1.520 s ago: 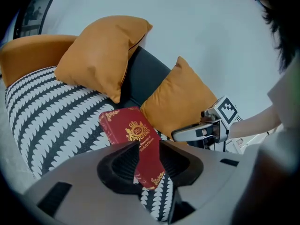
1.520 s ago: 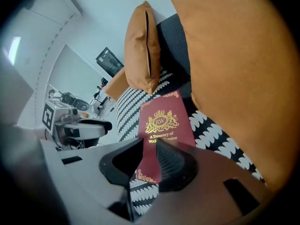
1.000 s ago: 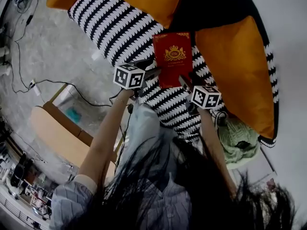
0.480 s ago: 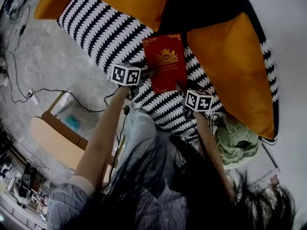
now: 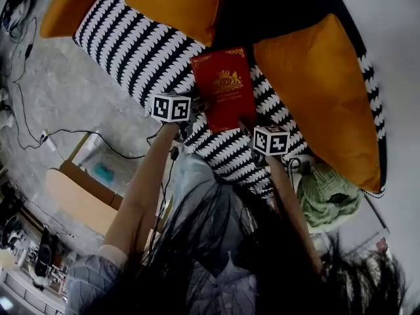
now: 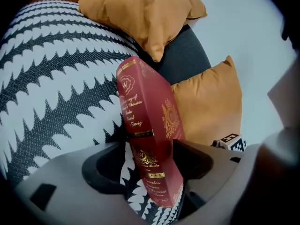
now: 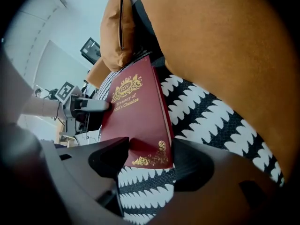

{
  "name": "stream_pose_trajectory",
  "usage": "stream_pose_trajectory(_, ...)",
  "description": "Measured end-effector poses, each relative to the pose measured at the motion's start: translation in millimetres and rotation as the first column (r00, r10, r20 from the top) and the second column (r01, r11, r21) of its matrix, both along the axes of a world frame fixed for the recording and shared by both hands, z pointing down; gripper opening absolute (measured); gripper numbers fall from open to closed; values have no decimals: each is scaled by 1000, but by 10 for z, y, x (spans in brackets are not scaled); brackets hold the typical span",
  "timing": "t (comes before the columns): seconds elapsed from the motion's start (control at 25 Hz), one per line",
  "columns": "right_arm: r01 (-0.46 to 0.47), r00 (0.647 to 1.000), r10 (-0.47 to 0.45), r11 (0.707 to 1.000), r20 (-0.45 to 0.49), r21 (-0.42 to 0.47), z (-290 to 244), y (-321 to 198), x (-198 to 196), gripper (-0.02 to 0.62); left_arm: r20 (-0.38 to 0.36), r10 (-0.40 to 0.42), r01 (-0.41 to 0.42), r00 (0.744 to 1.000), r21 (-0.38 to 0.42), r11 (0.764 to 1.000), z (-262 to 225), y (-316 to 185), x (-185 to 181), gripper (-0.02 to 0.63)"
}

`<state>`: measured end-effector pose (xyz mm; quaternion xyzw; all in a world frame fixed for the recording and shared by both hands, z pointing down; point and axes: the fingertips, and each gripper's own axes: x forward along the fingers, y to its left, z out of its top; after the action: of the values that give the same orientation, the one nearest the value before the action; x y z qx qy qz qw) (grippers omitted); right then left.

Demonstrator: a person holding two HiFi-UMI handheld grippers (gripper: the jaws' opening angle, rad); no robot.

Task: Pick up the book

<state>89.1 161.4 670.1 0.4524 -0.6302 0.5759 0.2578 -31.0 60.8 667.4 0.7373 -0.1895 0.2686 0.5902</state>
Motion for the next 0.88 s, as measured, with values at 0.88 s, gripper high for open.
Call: stream_pose_trajectory(0.88,21,999,-20,999,-30,45,-361,47,46,270,-5,-43,43,999,109,993,-348,-6,103,305)
